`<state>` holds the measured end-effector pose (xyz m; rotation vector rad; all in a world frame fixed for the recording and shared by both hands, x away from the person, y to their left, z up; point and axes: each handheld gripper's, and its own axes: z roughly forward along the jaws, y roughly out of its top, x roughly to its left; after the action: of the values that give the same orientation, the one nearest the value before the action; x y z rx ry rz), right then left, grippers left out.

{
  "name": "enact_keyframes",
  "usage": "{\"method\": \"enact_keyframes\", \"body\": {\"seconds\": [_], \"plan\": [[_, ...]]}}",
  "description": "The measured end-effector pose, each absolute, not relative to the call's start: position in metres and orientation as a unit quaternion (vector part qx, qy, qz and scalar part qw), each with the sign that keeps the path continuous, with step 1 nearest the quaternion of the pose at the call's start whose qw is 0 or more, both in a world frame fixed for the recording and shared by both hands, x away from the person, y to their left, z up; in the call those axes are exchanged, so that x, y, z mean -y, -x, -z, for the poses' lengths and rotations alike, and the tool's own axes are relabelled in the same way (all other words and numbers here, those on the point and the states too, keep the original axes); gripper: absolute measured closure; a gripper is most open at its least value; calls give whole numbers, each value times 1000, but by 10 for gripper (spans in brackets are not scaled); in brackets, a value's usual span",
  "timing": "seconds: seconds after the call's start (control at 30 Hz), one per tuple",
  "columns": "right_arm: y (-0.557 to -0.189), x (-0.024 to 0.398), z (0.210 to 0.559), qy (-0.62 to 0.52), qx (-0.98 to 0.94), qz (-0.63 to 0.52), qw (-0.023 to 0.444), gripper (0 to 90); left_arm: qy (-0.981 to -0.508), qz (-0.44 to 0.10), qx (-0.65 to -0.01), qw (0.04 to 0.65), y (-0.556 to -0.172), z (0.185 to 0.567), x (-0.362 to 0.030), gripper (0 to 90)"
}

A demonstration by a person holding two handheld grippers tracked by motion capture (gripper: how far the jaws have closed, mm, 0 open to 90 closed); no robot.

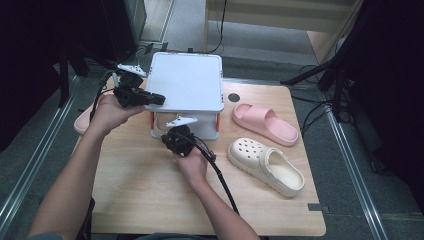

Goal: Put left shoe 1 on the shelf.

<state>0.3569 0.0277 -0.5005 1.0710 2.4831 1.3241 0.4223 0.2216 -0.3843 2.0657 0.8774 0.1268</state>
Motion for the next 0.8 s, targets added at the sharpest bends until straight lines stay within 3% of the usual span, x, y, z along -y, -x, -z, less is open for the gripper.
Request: {"method": "enact_keyframes", "body": {"seconds": [0.3, 0.8], "plan": [[-329, 18, 480, -327, -835, -442, 34, 809, -815, -43, -378, 437, -419, 382, -224, 703], [-295, 92, 455, -298, -830, -470, 32, 742, -809, -45, -374, 452, -375, 375, -225, 514]]}}
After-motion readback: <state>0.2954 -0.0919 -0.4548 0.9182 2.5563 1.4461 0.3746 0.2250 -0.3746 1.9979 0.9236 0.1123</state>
